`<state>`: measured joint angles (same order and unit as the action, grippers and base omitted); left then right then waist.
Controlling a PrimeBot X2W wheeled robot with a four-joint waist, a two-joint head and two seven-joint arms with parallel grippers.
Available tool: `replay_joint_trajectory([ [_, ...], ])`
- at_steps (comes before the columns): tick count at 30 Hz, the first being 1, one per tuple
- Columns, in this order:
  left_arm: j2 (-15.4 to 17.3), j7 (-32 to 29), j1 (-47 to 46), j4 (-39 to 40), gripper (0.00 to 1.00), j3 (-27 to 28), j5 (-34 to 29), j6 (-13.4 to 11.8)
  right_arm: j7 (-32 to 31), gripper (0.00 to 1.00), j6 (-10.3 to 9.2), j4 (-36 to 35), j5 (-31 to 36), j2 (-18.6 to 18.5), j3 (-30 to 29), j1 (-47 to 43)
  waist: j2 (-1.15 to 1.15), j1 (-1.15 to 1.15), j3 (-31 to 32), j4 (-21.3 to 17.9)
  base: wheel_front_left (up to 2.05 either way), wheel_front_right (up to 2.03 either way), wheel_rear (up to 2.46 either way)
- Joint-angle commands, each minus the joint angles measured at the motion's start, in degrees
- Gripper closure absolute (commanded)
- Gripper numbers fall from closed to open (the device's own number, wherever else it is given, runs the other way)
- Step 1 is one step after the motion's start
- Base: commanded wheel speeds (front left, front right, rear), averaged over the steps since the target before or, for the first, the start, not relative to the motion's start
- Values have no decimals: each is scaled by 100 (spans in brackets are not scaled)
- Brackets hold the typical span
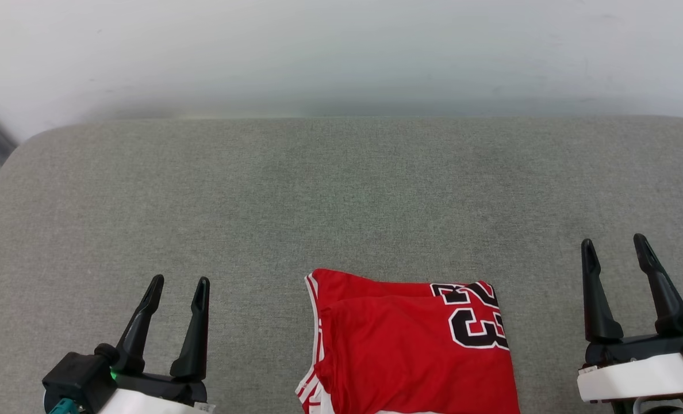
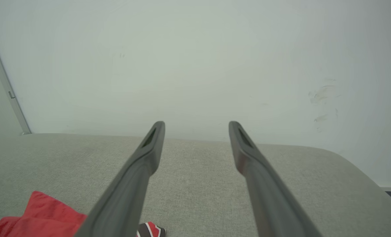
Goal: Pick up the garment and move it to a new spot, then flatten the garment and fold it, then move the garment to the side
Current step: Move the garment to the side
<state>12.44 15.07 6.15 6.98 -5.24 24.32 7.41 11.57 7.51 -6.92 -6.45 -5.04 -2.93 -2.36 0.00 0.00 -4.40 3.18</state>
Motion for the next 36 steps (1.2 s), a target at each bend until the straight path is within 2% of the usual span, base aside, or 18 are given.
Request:
replay_joint_trajectory([
  [1, 23, 12, -23, -7, 0, 0, 11, 8, -22, 0, -4, 4, 54, 28, 11, 7, 0, 0, 6, 1, 0, 0, 0],
  [9, 9, 12, 32, -9, 0, -42, 23, 8, -237, 0, -4, -63, -19, -34, 53, -47, 0, 0, 15, 11, 0, 0, 0],
  [12, 5, 12, 9, 13, 0, -25, 35, 8, -589, 0, -4, -153, -112, -170, 148, -28, 0, 0, -45, 24, 0, 0, 0],
  [16, -20, 12, -73, 38, 0, -19, 38, 8, -1700, 0, -2, -317, -506, -466, 384, -49, 0, 0, -174, 65, 0, 0, 0],
  [19, -38, 12, -127, 7, 0, -38, 40, 8, -2993, 0, -3, -469, -933, -824, 733, -156, 0, 0, -288, 111, 0, 0, 0],
  [22, -62, 12, -234, -3, 0, -79, 37, 8, -4067, 0, -2, -700, -1330, -973, 798, -146, 0, 0, -408, 178, 0, 0, 0],
  [26, -81, 12, -338, -33, 0, -150, 49, 8, -5162, 0, -2, -773, -1438, -888, 684, -60, 0, 0, -566, 292, 0, 0, 0],
  [28, -76, 12, -399, -49, 0, -207, 56, 8, -5703, 0, -3, -680, -1469, -728, 587, -58, 0, 0, -645, 363, 0, 0, 0],
  [31, -69, 12, -495, -70, 0, -294, 60, 8, -6151, 0, -3, -598, -1349, -623, 556, 90, 0, 0, -776, 487, 0, 0, 0],
  [36, -50, 12, -659, -105, 0, -372, 104, 8, -6337, 0, -2, -282, -1188, -511, 613, 274, 0, 0, -969, 683, 0, 0, 0],
])
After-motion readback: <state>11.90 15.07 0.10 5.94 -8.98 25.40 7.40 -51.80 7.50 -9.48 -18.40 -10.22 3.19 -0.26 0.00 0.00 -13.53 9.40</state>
